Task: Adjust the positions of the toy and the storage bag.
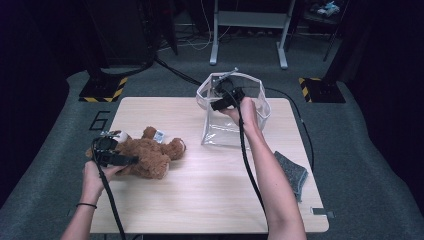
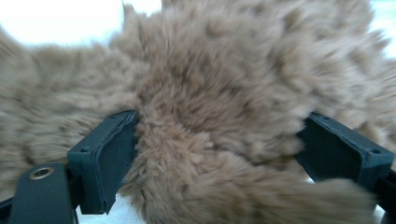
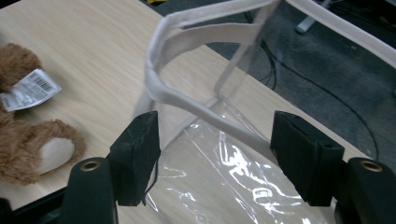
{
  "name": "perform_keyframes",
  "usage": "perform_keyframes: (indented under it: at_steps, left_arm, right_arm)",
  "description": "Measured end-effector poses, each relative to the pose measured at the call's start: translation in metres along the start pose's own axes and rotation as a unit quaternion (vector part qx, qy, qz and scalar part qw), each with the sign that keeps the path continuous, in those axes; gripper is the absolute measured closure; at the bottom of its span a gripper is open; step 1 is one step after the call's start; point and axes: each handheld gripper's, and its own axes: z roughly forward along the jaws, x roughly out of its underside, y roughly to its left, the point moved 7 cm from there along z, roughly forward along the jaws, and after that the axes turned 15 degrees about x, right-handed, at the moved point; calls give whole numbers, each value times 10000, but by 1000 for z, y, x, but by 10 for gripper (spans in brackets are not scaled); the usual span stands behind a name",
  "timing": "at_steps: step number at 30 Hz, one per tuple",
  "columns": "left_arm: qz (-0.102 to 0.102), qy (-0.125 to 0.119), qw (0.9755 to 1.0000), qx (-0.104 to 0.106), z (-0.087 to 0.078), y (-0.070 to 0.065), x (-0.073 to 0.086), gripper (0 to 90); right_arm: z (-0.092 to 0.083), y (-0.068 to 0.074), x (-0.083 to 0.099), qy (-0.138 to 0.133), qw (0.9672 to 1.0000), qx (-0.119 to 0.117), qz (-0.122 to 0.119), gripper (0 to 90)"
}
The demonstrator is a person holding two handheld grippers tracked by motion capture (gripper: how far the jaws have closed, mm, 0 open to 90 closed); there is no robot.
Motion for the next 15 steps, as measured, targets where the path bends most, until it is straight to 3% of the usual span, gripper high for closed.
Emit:
perform_keyframes:
  at_steps: [3, 7, 8, 9, 13, 15]
  left_arm:
    - [-56, 56, 9996, 275, 4, 7, 7, 142]
    - [98, 91, 9987, 483, 4, 13, 10, 158]
    - [232, 146, 9983, 518, 4, 15, 10, 161]
    - [213, 147, 9982, 549, 4, 16, 10, 163]
    - [315, 201, 9973, 635, 5, 18, 8, 167]
    - [334, 242, 9968, 681, 5, 20, 9, 168]
  right_arm:
    - [1, 3, -1, 108, 9999, 44, -121, 502]
    - [0, 1, 1, 13, 9997, -63, -255, 797]
    - [0, 2, 3, 63, 9994, -170, -282, 849]
    - [0, 3, 5, 66, 9994, -142, -313, 900]
    - [-1, 7, 12, 97, 9988, -200, -426, 900]
    - [-7, 8, 13, 1, 9988, -320, -367, 900]
